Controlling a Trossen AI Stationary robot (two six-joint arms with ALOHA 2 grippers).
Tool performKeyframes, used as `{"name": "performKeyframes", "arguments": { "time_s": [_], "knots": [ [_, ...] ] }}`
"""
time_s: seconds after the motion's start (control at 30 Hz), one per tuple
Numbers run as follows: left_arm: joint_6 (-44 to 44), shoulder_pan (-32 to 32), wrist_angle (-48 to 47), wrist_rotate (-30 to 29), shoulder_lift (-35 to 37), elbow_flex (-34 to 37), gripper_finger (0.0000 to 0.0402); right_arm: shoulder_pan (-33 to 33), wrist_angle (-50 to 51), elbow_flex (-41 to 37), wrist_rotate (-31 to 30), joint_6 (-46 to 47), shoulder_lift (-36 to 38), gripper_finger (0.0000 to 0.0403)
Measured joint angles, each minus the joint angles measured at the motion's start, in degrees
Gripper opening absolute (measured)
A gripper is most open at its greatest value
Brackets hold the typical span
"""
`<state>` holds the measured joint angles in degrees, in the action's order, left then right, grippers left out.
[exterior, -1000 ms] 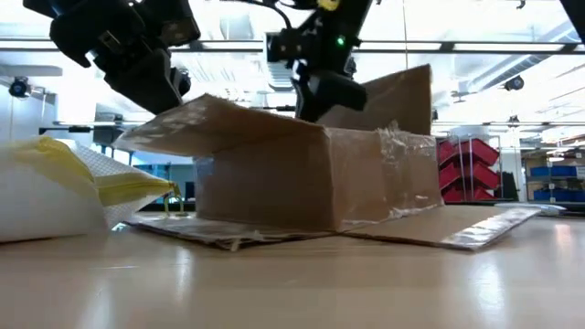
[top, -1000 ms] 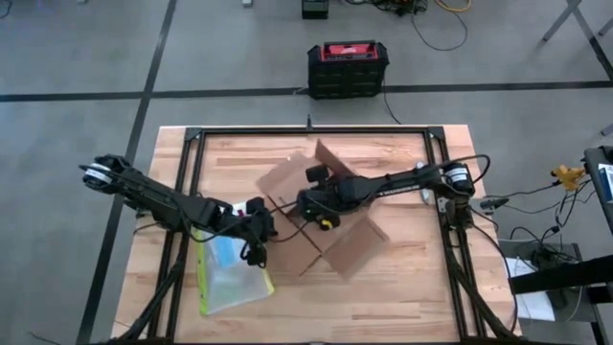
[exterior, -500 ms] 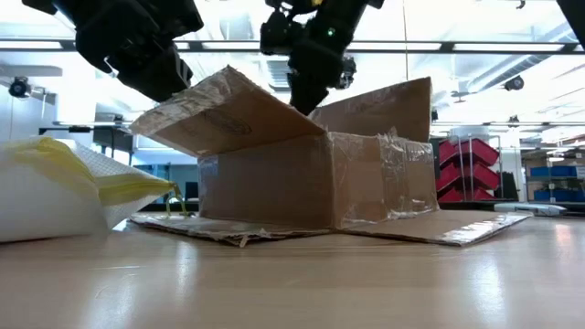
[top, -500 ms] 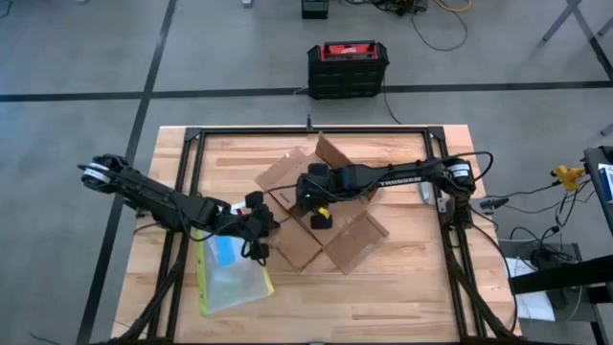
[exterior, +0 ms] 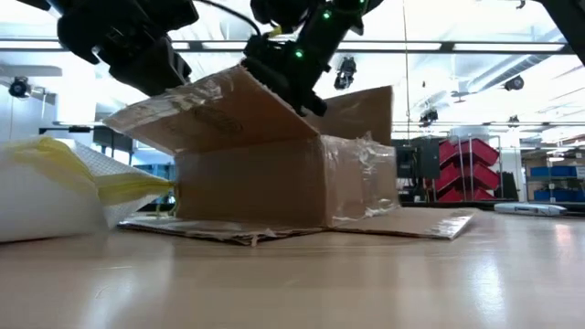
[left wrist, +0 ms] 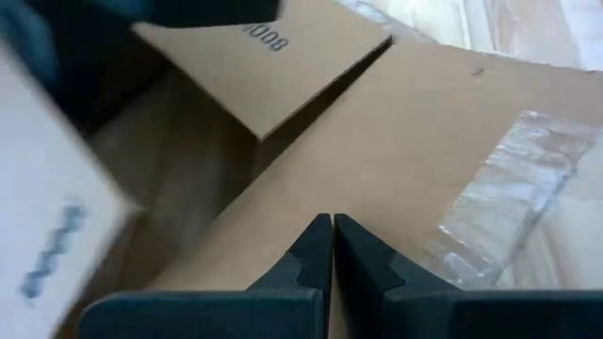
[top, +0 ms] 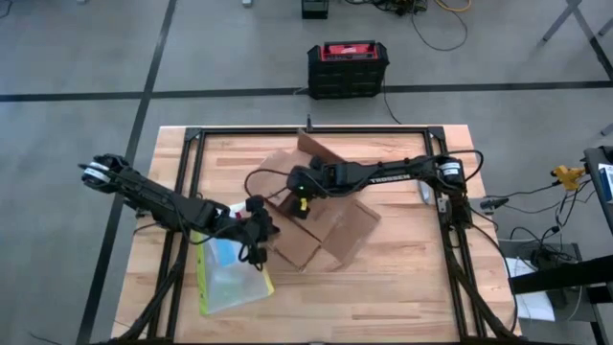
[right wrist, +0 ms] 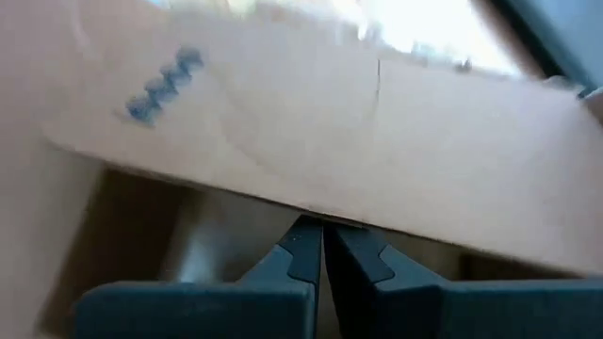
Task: Unpack boxes
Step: Break down the brown box using the gray cutter
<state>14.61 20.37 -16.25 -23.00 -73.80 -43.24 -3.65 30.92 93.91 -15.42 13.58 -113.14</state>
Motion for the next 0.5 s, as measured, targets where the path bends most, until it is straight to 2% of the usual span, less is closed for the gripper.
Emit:
{"name": "performKeyframes", "arguments": {
  "time_s": [0.17, 0.33, 0.4, 0.5],
  "knots": [
    [0.02, 0.25, 0.02, -0.70, 0.02, 0.00, 0.0000, -0.14, -7.47, 0.00, -0.08, -2.15, -0.20, 0.0000],
    [-0.61, 0.25, -0.31, -5.04, 1.76, 0.00, 0.0000, -0.14, -15.67, 0.00, -0.10, -6.61, -0.37, 0.0000],
    [-2.12, 0.19, -0.71, -9.31, 3.45, 0.00, 0.0000, -0.42, -17.37, 0.00, -0.10, -8.05, -0.37, 0.0000],
    [-5.84, -1.02, -1.27, -20.86, 5.32, -0.02, 0.0000, -1.33, -18.03, -0.10, 0.00, -8.76, -0.37, 0.0000]
  ]
}}
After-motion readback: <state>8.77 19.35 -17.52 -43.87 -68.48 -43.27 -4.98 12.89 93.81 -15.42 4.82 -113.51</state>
